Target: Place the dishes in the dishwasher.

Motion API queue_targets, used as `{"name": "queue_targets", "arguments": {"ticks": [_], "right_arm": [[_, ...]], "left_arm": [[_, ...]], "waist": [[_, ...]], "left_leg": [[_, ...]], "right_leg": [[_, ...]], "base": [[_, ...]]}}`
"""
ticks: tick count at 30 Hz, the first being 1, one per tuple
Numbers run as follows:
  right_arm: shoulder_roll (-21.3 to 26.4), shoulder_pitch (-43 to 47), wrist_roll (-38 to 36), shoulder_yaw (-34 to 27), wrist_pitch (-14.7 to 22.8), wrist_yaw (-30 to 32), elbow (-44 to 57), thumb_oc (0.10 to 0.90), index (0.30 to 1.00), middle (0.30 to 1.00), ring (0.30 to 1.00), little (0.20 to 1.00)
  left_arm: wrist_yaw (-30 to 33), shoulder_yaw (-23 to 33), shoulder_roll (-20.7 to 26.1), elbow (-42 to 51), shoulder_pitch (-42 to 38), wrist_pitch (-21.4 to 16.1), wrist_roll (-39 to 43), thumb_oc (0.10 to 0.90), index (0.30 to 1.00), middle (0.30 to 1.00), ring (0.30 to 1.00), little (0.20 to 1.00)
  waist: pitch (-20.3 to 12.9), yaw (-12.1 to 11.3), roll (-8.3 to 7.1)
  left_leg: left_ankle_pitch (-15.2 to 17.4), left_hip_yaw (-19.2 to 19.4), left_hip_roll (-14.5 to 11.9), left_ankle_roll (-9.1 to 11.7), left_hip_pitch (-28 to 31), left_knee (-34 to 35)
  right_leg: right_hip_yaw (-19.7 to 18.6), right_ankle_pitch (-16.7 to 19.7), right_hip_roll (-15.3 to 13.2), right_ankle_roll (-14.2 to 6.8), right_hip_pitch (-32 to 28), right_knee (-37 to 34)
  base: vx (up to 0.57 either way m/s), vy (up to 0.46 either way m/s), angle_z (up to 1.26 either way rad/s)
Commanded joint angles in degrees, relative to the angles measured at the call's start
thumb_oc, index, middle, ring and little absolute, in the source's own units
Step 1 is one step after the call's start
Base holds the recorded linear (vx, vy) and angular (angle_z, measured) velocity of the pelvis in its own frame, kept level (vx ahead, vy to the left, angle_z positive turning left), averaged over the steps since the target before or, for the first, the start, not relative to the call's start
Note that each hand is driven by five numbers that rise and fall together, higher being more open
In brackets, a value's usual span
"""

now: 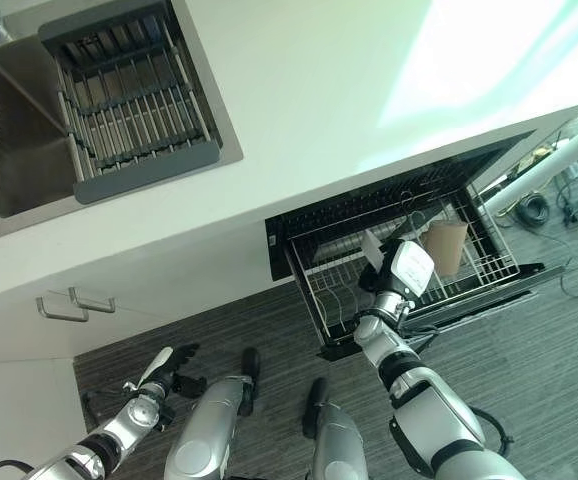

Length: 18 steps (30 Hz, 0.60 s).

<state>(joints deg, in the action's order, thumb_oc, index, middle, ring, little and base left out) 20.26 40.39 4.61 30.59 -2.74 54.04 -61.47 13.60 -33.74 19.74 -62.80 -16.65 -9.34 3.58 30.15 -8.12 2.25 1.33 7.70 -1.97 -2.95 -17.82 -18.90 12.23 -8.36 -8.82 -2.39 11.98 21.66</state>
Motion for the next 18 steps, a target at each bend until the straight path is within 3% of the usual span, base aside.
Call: {"name": "queue_targets", "arguments": {"ticks": [1,3,4,5,6,9,12,13,15,16,18], "right_arm": [[4.13,5.40,4.33,-1.20,1.79,3.93,1.59,0.400,0.300,0.300,0.300,0.300],[3.97,5.17,4.58,-0.57,2.75,1.64,1.20,0.400,0.300,0.300,0.300,0.300],[3.48,4.63,3.54,0.07,4.92,-0.70,0.90,0.400,0.300,0.300,0.300,0.300],[3.21,4.39,2.61,0.34,6.49,-2.15,0.66,0.558,0.538,0.538,0.538,0.538],[2.81,4.16,1.05,0.50,8.42,-4.45,0.42,0.800,0.900,0.900,0.900,0.900],[2.17,3.78,-0.50,0.73,10.97,-11.17,0.53,0.800,0.900,0.900,0.900,0.900],[1.53,3.78,-6.37,1.54,12.87,-26.49,0.13,0.800,0.900,0.900,0.900,0.900],[0.71,3.47,-9.94,2.26,12.13,-39.24,-0.87,0.800,0.900,0.900,0.900,0.900],[-0.48,2.79,-12.68,3.55,11.01,-52.12,-1.74,0.800,0.900,0.900,0.900,0.900],[-1.08,2.32,-18.43,5.42,10.05,-59.64,-2.72,0.800,0.900,0.900,0.900,0.900],[-1.74,2.57,-21.34,4.94,8.63,-62.22,-3.68,0.800,0.900,0.900,0.900,0.900]], "left_arm": [[1.77,-0.37,-1.81,1.53,2.77,-3.60,5.11,0.800,0.900,0.900,0.900,0.900],[2.51,1.12,-2.37,1.54,2.93,-4.01,8.52,0.800,0.900,0.900,0.900,0.900],[2.32,2.64,-2.47,1.78,2.85,-3.81,9.29,0.800,0.900,0.900,0.900,0.900],[2.30,3.13,-2.50,1.94,2.81,-3.77,9.22,0.800,0.900,0.900,0.900,0.900],[2.30,3.62,-2.51,2.36,2.74,-3.62,9.08,0.800,0.900,0.900,0.900,0.900],[2.23,4.45,-2.24,4.06,2.70,-2.86,8.56,0.800,0.900,0.900,0.900,0.900],[1.50,5.44,-1.65,5.40,2.38,-2.13,9.11,0.800,0.900,0.900,0.900,0.900],[1.14,6.46,-1.10,6.58,2.12,-1.03,10.77,0.800,0.900,0.900,0.900,0.900],[0.50,7.72,-0.26,7.28,1.85,-0.04,11.53,0.800,0.900,0.900,0.900,0.900],[-0.37,8.76,0.64,7.86,1.39,1.09,10.46,0.800,0.900,0.900,0.900,0.900],[-0.70,8.92,1.10,7.98,1.27,1.55,10.05,0.800,0.900,0.900,0.900,0.900]], "waist": [[-0.80,-0.72,1.35],[-0.36,-0.77,1.73],[-0.36,-0.86,1.86],[-0.36,-0.92,1.91],[-0.36,-1.02,2.02],[-0.36,-1.08,2.20],[-0.36,-1.17,2.33],[-0.36,-1.50,2.31],[-0.36,-2.04,1.69],[-0.36,-2.83,1.03],[-0.36,-3.28,0.69]], "left_leg": [[2.26,-6.98,0.65,1.90,1.31,-0.56],[2.10,-7.05,0.92,1.89,0.50,-0.67],[1.98,-7.03,1.02,1.87,-0.17,-0.74],[1.93,-7.02,1.04,1.87,-0.43,-0.76],[1.85,-7.05,1.11,1.86,-0.70,-0.75],[1.62,-7.03,1.13,1.91,-1.22,-0.70],[1.30,-6.88,1.17,1.99,-1.43,-0.41],[1.10,-6.84,1.17,2.05,-1.49,-0.23],[2.32,-7.03,1.35,2.33,-0.82,-0.62],[2.01,-7.39,1.36,2.31,-0.68,-0.53],[1.84,-7.57,1.33,2.38,-0.59,-0.51]], "right_leg": [[0.93,2.87,-0.80,0.23,0.58,1.54],[1.05,2.88,-1.04,0.29,1.49,1.87],[1.20,2.87,-1.21,0.34,2.30,2.20],[1.27,2.84,-1.29,0.36,2.60,2.36],[1.36,2.77,-1.40,0.39,2.98,2.62],[1.46,2.60,-1.52,0.53,3.84,3.29],[1.48,2.44,-1.59,0.69,4.28,3.57],[1.64,2.27,-1.65,0.76,4.48,3.92],[1.36,0.87,-1.77,0.31,3.99,4.84],[1.87,0.84,-1.65,0.35,3.67,5.11],[2.10,0.86,-1.57,0.36,3.40,5.21]], "base": [[-0.09,0.077,0.02],[-0.08,0.049,0.05],[-0.05,0.021,0.10],[-0.04,0.013,0.08],[-0.02,0.006,0.04],[-0.01,0.011,0.04],[0.00,0.000,0.00],[0.08,-0.034,0.00],[0.10,-0.110,0.07],[0.05,-0.141,0.20],[0.05,-0.106,0.25]]}}
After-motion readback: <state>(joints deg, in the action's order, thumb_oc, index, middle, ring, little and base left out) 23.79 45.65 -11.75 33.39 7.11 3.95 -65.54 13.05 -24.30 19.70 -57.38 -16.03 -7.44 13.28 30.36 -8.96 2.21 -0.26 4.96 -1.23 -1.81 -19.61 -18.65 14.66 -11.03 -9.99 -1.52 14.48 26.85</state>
